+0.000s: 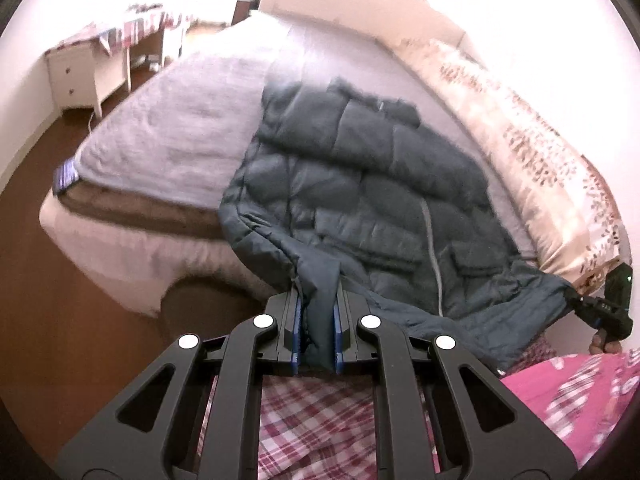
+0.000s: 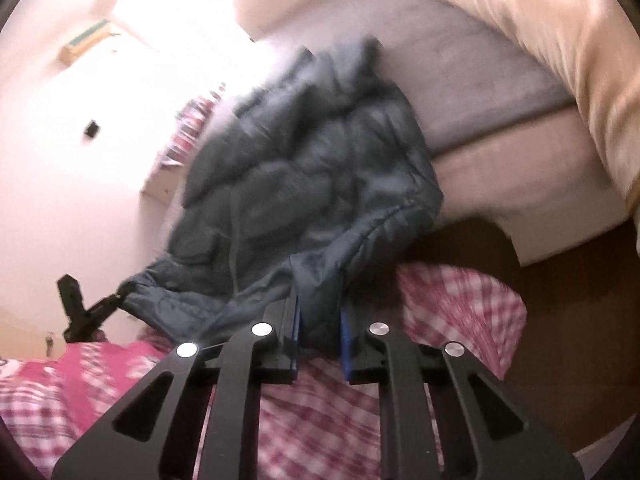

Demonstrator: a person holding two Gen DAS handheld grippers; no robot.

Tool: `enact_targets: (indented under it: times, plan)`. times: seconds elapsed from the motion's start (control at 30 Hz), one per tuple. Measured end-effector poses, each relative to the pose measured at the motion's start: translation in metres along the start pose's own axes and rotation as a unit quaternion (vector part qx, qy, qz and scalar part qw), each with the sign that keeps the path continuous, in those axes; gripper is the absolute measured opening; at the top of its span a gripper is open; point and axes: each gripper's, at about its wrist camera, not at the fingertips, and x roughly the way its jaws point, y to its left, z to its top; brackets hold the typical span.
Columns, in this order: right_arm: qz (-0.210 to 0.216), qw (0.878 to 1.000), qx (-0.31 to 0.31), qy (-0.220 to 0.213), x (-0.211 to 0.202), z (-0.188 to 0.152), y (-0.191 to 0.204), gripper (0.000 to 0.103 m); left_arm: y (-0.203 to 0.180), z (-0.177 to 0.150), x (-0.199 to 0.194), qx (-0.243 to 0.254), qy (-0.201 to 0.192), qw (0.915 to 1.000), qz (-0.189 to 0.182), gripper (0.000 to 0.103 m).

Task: Fold large clothes
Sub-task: 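Lift the hem with the left tool while the right tool grips the jacket body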

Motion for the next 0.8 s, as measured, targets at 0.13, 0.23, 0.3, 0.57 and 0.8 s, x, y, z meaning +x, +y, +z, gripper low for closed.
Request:
enact_targets:
  times: [0.13,0.23,0.3,0.57,0.8]
  plan:
    - [0.032,0.998,-0.024,-0.049,-0.027,0.011,0.021,0.016,-0.006,0.016,-0.029,0.011,-0.049,0.9986,-0.015,0.012]
    - [0.054,0.995,-0.032,-0.081,-0.046,0.015,0.03,0.016,-0.01,0.024,-0.051,0.03,-0.079,0.9963,-0.015,0.012]
    - [0.065,0.992,-0.034,-0.101,-0.057,0.015,0.033,0.016,-0.011,0.025,-0.062,0.036,-0.093,0.9948,-0.019,0.012]
    - [0.106,0.982,-0.038,-0.154,-0.1,0.007,0.038,0.016,-0.019,0.025,-0.107,0.062,-0.137,0.9867,-0.063,0.012]
    - [0.114,0.981,-0.02,-0.158,-0.1,0.014,0.032,0.016,-0.017,0.031,-0.105,0.051,-0.14,0.9866,-0.066,0.012]
